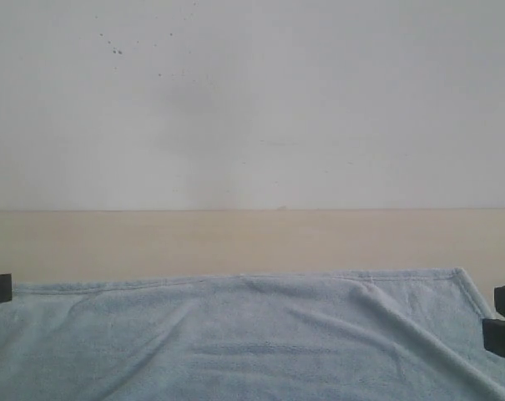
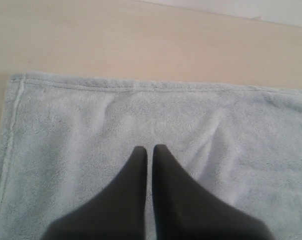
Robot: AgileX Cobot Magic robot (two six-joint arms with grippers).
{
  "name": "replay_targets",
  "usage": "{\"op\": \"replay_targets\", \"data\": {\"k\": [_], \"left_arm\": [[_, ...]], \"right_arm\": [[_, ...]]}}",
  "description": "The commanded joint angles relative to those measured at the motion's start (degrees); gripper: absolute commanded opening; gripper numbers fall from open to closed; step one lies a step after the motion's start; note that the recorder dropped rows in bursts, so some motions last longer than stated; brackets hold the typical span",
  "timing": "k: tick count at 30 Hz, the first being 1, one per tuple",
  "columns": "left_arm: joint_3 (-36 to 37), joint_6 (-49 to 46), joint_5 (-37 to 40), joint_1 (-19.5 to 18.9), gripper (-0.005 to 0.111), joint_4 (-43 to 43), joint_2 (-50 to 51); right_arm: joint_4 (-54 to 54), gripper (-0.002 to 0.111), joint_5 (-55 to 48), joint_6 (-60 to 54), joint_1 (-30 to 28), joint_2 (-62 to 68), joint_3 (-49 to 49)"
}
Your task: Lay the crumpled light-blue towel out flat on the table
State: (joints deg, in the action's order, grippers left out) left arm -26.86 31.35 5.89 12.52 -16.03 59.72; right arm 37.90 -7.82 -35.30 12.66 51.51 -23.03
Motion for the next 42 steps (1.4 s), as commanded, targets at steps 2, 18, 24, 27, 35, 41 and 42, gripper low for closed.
{"op": "replay_targets", "data": {"k": [2,18,24,27,35,41,42], "left_arm": [[3.8,0.7,0.1,0.2,0.004,0.7,-4.6],[4.5,0.7,1.5,0.2,0.004,0.7,-4.9],[4.5,0.7,1.5,0.2,0.004,0.7,-4.9],[4.5,0.7,1.5,0.2,0.004,0.7,-4.9],[4.5,0.3,-0.3,0.2,0.004,0.4,4.1],[4.5,0.3,-2.0,0.2,0.004,0.4,16.3],[4.4,0.3,-2.5,0.2,0.004,0.4,18.0]], "right_arm": [[0.1,0.000,-1.9,0.4,-0.1,-1.7,0.3],[0.1,0.000,-3.5,0.3,-0.1,-1.4,0.3],[0.1,0.000,-2.9,0.0,-0.1,-1.4,0.3],[-0.4,0.000,-2.2,0.0,-0.1,-1.1,0.3],[-0.8,0.000,1.9,0.0,-0.1,12.1,0.3],[-0.8,0.000,6.4,0.0,-0.1,24.0,0.3],[-0.8,0.000,6.9,0.0,-0.1,25.3,0.3]]}}
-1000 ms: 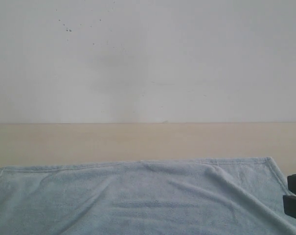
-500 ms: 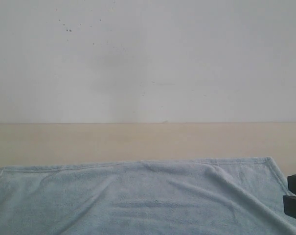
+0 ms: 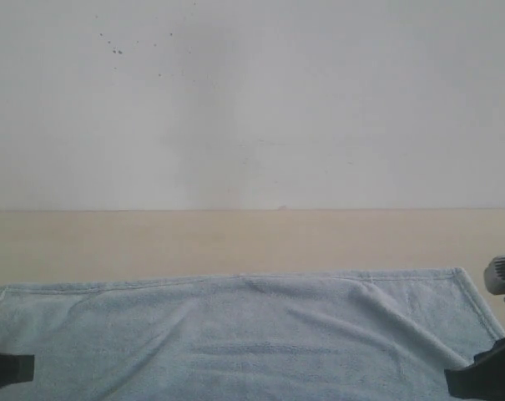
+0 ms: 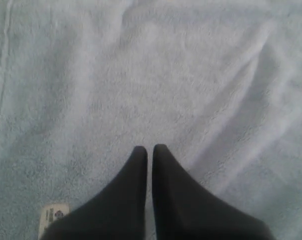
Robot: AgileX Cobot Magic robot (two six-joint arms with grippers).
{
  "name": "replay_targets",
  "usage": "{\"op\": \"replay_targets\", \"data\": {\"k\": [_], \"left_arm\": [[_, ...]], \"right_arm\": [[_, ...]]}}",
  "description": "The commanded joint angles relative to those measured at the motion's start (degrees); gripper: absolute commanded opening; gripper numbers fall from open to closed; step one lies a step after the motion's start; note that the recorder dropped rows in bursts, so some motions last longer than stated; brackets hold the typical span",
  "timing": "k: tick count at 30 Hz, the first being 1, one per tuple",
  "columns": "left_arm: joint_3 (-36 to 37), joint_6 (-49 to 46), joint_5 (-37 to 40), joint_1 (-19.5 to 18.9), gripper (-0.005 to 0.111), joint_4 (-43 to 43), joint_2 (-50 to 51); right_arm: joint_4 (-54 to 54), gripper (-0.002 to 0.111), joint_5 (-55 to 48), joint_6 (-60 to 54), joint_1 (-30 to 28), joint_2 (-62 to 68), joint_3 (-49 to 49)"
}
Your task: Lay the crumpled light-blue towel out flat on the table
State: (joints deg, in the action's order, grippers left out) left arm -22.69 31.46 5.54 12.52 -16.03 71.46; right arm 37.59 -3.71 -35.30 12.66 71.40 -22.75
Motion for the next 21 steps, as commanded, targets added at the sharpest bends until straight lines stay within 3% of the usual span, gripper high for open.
{"op": "replay_targets", "data": {"k": [1,10,16,21], "left_arm": [[0.2,0.2,-2.7,0.2,0.004,0.4,7.9],[-0.3,-2.6,-3.2,0.0,0.004,0.4,13.6],[-1.0,-5.0,-7.5,0.1,0.004,-2.4,14.0],[-4.0,-5.4,-6.0,-4.5,0.004,-2.1,14.2]], "right_arm": [[-0.5,0.000,3.7,0.0,-0.1,7.4,0.0],[-0.4,0.000,5.0,2.4,-7.2,16.7,0.0],[-0.4,0.000,1.3,3.0,-7.5,16.7,0.0],[-0.6,0.000,-4.8,2.9,-7.5,16.7,1.0]]}}
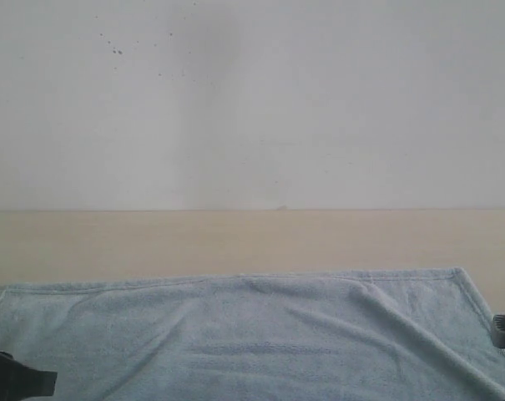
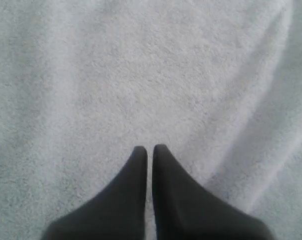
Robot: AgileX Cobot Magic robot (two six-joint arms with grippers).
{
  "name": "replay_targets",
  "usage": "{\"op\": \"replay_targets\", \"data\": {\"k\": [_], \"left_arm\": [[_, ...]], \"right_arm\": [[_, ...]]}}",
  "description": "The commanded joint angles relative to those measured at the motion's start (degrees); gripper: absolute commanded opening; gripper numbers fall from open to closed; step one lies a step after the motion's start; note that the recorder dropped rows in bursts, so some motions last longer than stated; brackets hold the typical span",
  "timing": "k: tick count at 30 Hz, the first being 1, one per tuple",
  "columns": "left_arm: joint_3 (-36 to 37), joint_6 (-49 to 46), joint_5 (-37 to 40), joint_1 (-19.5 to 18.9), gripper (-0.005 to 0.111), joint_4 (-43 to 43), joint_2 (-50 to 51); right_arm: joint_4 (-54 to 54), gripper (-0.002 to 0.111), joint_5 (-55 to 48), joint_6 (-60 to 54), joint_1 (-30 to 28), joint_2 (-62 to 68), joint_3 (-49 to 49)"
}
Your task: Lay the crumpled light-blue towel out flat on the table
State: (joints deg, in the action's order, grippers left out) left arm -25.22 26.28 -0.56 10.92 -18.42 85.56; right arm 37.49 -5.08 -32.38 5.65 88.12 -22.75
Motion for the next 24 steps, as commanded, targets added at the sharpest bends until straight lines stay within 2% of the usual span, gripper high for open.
{"op": "replay_targets", "data": {"k": [1,6,9,18,24], "left_arm": [[-1.5,-0.2,0.1,-3.0,0.004,0.8,0.1],[-1.5,-0.2,0.1,-3.1,0.004,1.1,0.1],[-1.9,-0.2,0.1,-3.2,0.004,1.1,0.1],[-4.2,-0.2,0.6,-4.0,0.004,1.1,0.1],[-5.3,-0.2,-0.1,-4.0,0.004,1.1,0.1]], "right_arm": [[-0.5,0.000,-2.7,0.6,-0.5,0.0,2.1],[-0.5,0.000,7.2,8.0,-0.5,0.0,12.2],[-0.4,0.000,9.1,10.0,-0.5,-1.7,13.4],[-0.4,0.000,6.0,10.0,-0.5,-11.1,12.3],[-0.4,0.000,-4.6,6.5,-0.5,-20.0,2.7]]}}
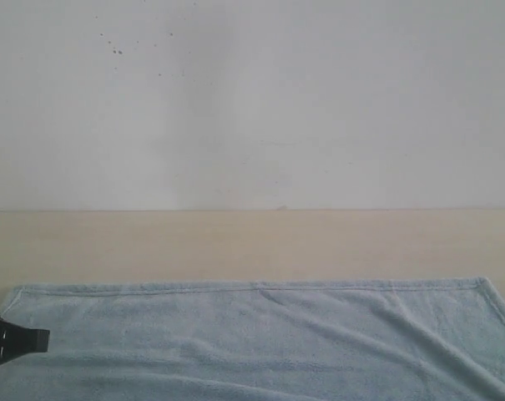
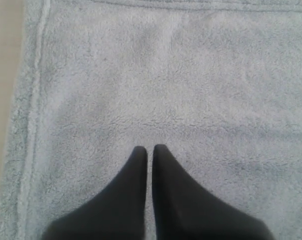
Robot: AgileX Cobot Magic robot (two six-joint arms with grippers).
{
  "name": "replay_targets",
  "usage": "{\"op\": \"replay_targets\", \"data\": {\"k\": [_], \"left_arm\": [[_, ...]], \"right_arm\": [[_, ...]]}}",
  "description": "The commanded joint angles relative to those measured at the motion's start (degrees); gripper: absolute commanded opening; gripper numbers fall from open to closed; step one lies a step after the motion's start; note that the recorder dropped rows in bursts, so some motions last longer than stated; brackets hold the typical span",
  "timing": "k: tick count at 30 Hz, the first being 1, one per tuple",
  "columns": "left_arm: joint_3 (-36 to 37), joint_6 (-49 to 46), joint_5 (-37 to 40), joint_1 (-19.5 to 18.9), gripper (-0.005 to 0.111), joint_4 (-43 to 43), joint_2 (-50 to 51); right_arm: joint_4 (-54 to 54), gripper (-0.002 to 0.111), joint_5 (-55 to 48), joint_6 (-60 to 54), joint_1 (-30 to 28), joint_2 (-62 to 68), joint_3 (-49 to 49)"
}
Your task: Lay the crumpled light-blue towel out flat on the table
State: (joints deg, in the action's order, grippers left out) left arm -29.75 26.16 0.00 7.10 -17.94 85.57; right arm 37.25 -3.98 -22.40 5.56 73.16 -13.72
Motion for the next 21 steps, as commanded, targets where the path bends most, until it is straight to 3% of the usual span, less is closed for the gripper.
{"op": "replay_targets", "data": {"k": [1,5,14,21], "left_arm": [[-0.9,-0.1,-0.6,-0.2,0.004,0.6,0.0],[-1.0,-0.1,-0.4,-0.2,0.004,0.6,0.0],[-1.0,-0.1,3.0,-0.2,0.004,1.3,0.0],[-1.0,-0.1,2.4,-0.2,0.004,1.3,0.0]], "right_arm": [[-0.3,0.000,-6.3,-5.0,-0.4,-5.7,-8.5],[-0.7,0.000,-6.2,-7.7,-0.7,-2.7,-16.8],[-5.0,0.000,-12.5,-8.6,-5.6,21.4,-38.7],[-7.2,0.000,-12.2,-8.6,-9.0,31.2,-45.8]]}}
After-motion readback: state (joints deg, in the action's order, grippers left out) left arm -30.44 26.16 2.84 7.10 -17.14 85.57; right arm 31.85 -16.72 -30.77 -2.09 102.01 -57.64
